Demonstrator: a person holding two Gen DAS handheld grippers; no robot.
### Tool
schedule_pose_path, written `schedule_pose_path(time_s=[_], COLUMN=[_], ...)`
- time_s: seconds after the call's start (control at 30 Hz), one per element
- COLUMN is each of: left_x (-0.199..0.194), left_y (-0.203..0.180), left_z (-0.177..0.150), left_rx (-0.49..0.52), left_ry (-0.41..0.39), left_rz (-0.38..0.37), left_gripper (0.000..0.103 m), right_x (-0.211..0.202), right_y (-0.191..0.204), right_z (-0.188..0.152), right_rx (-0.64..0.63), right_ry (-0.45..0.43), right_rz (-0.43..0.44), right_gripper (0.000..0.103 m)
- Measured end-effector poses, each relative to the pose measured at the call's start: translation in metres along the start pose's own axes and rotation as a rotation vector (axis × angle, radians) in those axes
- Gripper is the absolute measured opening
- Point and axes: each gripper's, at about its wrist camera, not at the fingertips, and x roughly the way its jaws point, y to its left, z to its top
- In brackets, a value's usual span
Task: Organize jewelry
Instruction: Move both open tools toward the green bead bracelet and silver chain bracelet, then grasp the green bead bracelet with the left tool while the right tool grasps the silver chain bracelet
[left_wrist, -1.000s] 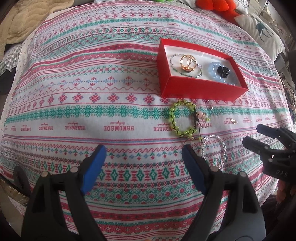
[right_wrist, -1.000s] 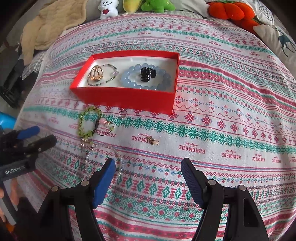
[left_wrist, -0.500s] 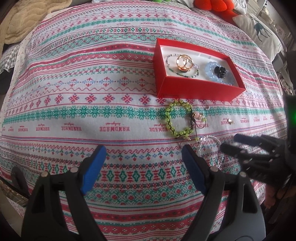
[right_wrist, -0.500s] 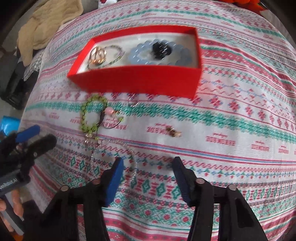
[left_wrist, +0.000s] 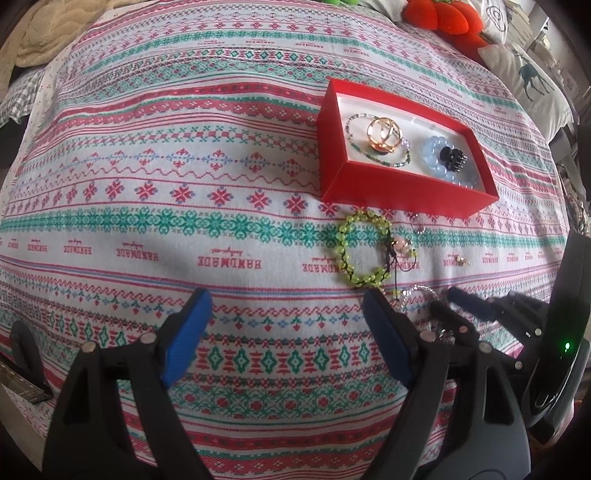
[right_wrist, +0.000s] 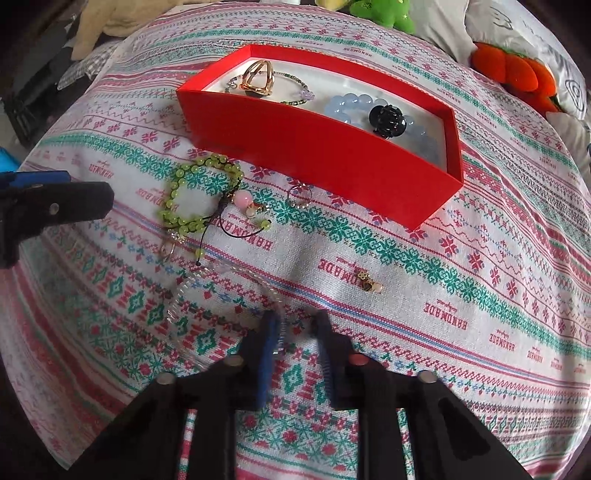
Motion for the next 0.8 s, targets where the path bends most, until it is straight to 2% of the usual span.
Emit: schedule_pose_path(time_s=[0.1, 0.2, 0.47, 0.53, 0.63, 0.8], left_x=[0.000, 0.000, 0.012, 0.017, 0.024, 0.033], left_y=[-0.002, 0.000, -0.018, -0.022, -0.027, -0.034], left_z=[0.004, 0.010, 0.017, 0.017, 0.019, 0.021], left_rx=[-0.023, -0.054, -0.051, -0.044, -0.042, -0.038], left_ry=[-0.012, -0.027, -0.007, 0.002, 0.015, 0.026], left_rz=[-0.023, -0.053, -0.101, -0.102, -0.101, -0.087], left_gripper=[0.084, 0.083, 0.059, 0.047, 0.036, 0.027], right_x=[-0.003, -0.011, -0.043, -0.048, -0.053, -0.057], right_y=[-0.002, -0.014, -0.048, -0.054, -0.061, -0.064], right_z=[0.002, 0.004, 0.010, 0.010, 0.011, 0.008], right_rx=[0.008, 0.036, 0.096, 0.108, 0.117, 0.128], right_ry=[0.002, -0.004, -0.072, -0.089, -0.104, -0.112], right_rz=[0.014, 0.034, 0.060, 0.060, 0.062, 0.061], right_gripper=[0.004, 0.004, 0.004, 0.004, 0.004, 0.004])
